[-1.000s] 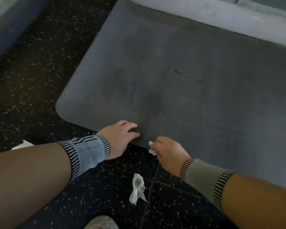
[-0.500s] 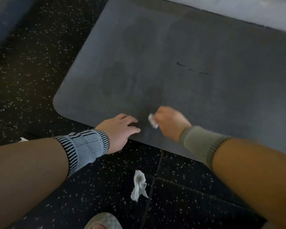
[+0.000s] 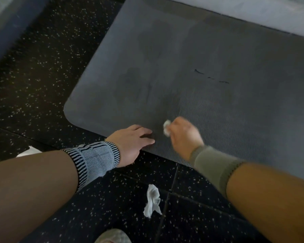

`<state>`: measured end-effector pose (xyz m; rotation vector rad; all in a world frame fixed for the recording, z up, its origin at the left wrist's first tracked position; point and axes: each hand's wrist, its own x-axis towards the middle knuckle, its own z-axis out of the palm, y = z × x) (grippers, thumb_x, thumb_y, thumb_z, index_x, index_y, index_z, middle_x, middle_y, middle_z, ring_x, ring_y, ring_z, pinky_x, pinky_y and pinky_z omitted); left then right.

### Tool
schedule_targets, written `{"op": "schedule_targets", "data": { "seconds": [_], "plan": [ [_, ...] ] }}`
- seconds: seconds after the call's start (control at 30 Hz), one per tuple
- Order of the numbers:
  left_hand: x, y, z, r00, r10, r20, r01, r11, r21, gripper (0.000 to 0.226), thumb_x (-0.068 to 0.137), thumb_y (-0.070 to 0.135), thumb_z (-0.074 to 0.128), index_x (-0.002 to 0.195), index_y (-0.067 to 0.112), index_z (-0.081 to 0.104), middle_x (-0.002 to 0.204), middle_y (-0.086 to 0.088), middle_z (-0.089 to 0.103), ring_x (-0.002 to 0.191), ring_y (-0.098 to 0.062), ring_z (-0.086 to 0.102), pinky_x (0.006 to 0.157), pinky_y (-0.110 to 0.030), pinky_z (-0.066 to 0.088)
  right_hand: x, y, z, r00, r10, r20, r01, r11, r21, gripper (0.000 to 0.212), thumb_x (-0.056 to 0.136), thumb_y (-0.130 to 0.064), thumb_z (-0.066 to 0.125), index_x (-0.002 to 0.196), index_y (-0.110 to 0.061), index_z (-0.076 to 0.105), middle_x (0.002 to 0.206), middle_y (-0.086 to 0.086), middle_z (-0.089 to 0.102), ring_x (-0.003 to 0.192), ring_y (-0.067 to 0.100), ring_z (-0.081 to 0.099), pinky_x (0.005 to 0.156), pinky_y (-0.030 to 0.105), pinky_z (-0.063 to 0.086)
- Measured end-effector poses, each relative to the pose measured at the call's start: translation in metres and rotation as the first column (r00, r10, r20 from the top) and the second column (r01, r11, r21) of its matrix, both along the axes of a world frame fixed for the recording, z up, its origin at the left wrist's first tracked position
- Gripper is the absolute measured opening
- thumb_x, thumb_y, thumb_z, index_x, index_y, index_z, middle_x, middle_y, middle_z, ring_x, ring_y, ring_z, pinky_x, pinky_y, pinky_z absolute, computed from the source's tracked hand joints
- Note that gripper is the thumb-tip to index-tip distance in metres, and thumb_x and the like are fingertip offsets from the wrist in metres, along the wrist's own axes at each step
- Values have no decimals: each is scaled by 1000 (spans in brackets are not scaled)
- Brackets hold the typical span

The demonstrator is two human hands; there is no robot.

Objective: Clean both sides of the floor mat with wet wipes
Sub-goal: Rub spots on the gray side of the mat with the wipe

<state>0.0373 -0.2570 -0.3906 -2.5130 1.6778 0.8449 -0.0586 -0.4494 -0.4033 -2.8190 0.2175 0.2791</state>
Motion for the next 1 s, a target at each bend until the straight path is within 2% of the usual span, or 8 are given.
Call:
{"op": "schedule_targets", "data": {
  "seconds": [0.13, 0.2, 0.33, 0.47, 0.53, 0.7, 0.9, 1.0],
  "plan": [
    [1, -3, 1, 1000, 11, 9, -11, 1000, -27, 53, 93, 20, 46, 143, 38, 39, 153, 12, 23, 140, -12, 19, 106, -34, 39, -32, 16, 12, 911, 406, -78, -389, 906, 164, 27, 88, -9, 57, 113, -18, 60, 103, 0, 52, 91, 17, 50, 76, 27, 46],
    [1, 1, 0, 1000, 20, 5, -20, 999, -26, 53, 94, 20, 44, 144, 35, 38, 154, 10, 21, 140, -12, 19, 108, -35, 37, -2, -10, 12, 934, 341, -106, -339, 940, 32, 21, 91, -11, 52, 107, -21, 62, 104, 1, 51, 94, 19, 52, 78, 29, 47],
    [9, 14, -2, 996, 76, 43, -74, 996, -42, 52, 94, 19, 44, 145, 28, 39, 154, 8, 23, 140, -13, 19, 112, -35, 35, 22, -17, 2, 991, -134, 28, 136, 987, -89, 20, 94, -10, 46, 104, -13, 63, 102, 5, 52, 84, 18, 51, 69, 26, 40],
    [16, 12, 1, 994, 97, 56, -94, 994, -56, 49, 93, 19, 47, 141, 30, 46, 148, 11, 32, 136, -12, 25, 108, -32, 38, -25, 40, 9, 940, 339, -31, -332, 933, 138, 20, 90, -9, 57, 109, -14, 62, 97, 2, 53, 84, 16, 51, 67, 24, 42],
    [16, 10, 1, 993, 105, 54, -101, 993, -68, 48, 93, 17, 47, 139, 29, 48, 146, 10, 35, 135, -13, 27, 107, -33, 39, -10, 19, 9, 883, 466, -60, -458, 882, 110, 23, 90, -12, 59, 111, -20, 62, 101, 1, 53, 89, 17, 52, 73, 29, 50],
    [14, 14, -1, 993, 113, 31, -111, 993, -43, 50, 95, 17, 44, 143, 32, 43, 151, 13, 29, 138, -11, 21, 110, -33, 37, 26, -4, 0, 998, -59, 32, 60, 998, -33, 18, 93, -12, 50, 104, -12, 64, 96, 3, 49, 82, 19, 50, 69, 25, 38],
    [15, 12, 0, 989, 146, 32, -143, 987, -71, 52, 93, 13, 48, 141, 32, 46, 150, 14, 34, 138, -10, 24, 107, -30, 36, -11, 34, 15, 853, 517, -73, -503, 851, 150, 25, 91, -10, 53, 113, -17, 61, 105, 2, 52, 93, 19, 49, 74, 28, 45],
    [16, 12, -1, 989, 150, 11, -149, 987, -52, 51, 95, 13, 45, 142, 32, 45, 151, 16, 33, 139, -9, 25, 113, -33, 32, 30, 11, 8, 938, 340, -70, -340, 940, 22, 18, 94, -15, 49, 107, -19, 60, 105, 0, 48, 97, 19, 51, 78, 26, 41]
  ]
}}
